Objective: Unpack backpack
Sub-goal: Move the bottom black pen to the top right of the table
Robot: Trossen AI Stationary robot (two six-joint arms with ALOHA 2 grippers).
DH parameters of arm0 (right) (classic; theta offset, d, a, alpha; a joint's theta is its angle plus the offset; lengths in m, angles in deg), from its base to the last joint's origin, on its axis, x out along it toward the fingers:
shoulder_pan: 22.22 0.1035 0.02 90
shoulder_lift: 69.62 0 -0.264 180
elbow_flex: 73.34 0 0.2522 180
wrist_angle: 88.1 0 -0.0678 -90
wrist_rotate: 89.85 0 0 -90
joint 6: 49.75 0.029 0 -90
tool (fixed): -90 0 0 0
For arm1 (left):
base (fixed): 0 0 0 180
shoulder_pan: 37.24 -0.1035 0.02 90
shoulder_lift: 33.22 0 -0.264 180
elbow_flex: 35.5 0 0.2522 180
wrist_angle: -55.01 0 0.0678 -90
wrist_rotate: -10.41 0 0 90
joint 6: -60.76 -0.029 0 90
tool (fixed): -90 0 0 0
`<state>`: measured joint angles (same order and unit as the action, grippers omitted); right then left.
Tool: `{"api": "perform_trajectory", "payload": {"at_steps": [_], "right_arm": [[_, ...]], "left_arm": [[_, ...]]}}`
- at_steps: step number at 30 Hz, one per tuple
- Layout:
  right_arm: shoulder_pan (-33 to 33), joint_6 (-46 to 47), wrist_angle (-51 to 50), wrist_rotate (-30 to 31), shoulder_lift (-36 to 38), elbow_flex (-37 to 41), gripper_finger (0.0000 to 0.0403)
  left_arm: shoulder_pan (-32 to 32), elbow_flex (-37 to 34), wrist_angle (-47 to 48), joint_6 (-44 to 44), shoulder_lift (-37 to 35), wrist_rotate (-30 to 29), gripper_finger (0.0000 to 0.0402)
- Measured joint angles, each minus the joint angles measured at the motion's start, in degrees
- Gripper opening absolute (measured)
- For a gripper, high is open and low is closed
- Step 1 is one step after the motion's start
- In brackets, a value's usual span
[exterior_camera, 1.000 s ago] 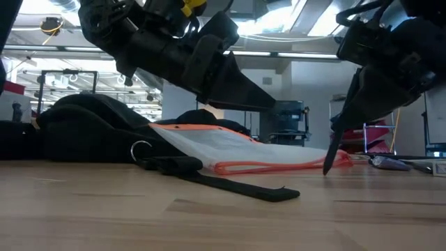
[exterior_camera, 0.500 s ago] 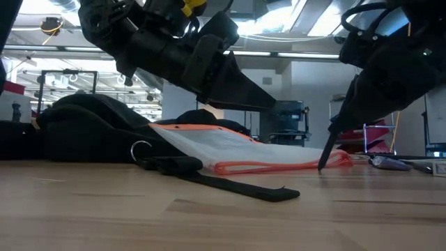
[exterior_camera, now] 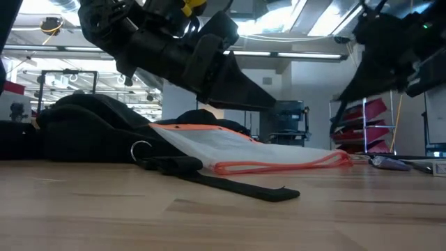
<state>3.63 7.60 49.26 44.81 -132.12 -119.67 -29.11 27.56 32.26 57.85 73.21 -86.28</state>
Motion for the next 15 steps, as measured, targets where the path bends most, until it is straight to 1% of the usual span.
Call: {"api": "perform_trajectory", "payload": {"at_steps": [2, 4, 6, 8, 11, 15], "right_arm": [[-0.23, 6.4, -9.08, 5.48, 1.69, -2.23, 0.0019], [-1.71, 11.07, -16.79, 7.22, 2.58, -4.69, 0.0019], [-3.87, 13.3, -22.61, 7.23, 2.73, -6.78, 0.0019], [-6.34, 14.19, -26.3, 7.21, 2.6, -8.05, 0.0019], [-10.95, 14.17, -30.0, 7.13, 2.62, -9.09, 0.0019], [-18.89, 11.95, -33.99, 4.77, 2.62, -9.75, 0.0019]], "left_arm": [[-0.01, 0.0, -0.07, -0.01, -0.02, -0.31, 0.0278], [-0.01, 0.0, -0.2, -0.04, -0.02, -0.72, 0.0278], [-0.01, 0.0, -0.32, -0.06, -0.04, -1.17, 0.0278], [-0.01, 0.0, -0.24, -0.06, -0.04, -1.24, 0.0278], [-0.01, 0.0, -0.22, -0.06, -0.04, -1.26, 0.0278], [-0.01, 0.0, -0.14, -0.06, -0.04, -1.26, 0.0278]]}}
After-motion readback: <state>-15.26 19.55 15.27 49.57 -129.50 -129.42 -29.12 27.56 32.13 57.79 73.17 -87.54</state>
